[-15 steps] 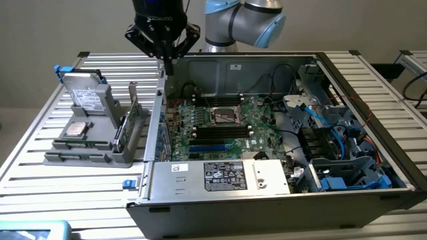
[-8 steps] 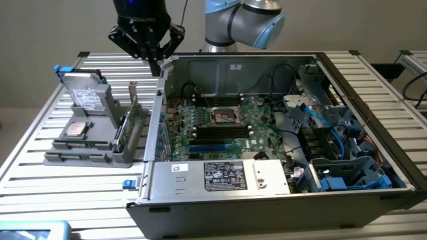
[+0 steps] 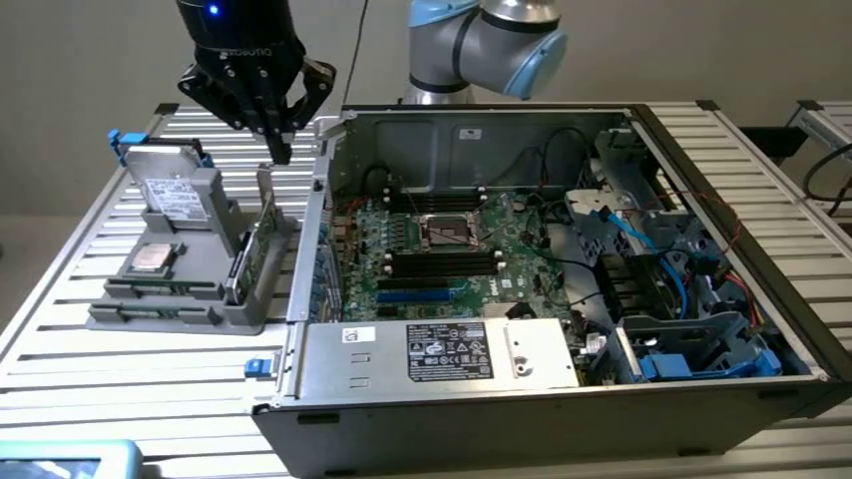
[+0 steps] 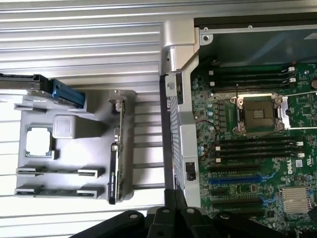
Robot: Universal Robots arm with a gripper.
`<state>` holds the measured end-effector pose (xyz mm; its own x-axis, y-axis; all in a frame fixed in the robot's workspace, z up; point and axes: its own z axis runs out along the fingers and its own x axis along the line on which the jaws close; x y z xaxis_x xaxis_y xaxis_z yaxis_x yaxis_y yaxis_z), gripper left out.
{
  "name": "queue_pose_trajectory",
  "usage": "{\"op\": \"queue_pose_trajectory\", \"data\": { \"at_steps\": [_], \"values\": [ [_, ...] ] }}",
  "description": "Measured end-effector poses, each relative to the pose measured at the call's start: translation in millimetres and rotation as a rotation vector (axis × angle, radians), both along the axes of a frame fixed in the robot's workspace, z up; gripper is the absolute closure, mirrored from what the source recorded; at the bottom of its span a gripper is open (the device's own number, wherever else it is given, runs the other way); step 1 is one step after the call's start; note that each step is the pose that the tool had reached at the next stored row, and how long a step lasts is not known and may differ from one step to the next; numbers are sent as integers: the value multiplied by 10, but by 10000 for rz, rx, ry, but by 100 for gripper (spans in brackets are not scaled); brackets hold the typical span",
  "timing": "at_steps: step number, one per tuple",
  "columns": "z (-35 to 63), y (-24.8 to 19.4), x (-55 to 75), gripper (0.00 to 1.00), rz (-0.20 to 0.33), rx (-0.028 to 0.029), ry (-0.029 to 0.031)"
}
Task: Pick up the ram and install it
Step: 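Reach for the ram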
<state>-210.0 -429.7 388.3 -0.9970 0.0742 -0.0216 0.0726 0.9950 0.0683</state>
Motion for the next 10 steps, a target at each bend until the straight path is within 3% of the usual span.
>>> {"op": "queue_pose_trajectory", "data": {
  "at_steps": [3, 10],
  "values": [
    [-43, -54, -87, 89, 1, 1, -1],
    [-149, -99, -216, 89, 1, -25, 24]
  ]
}}
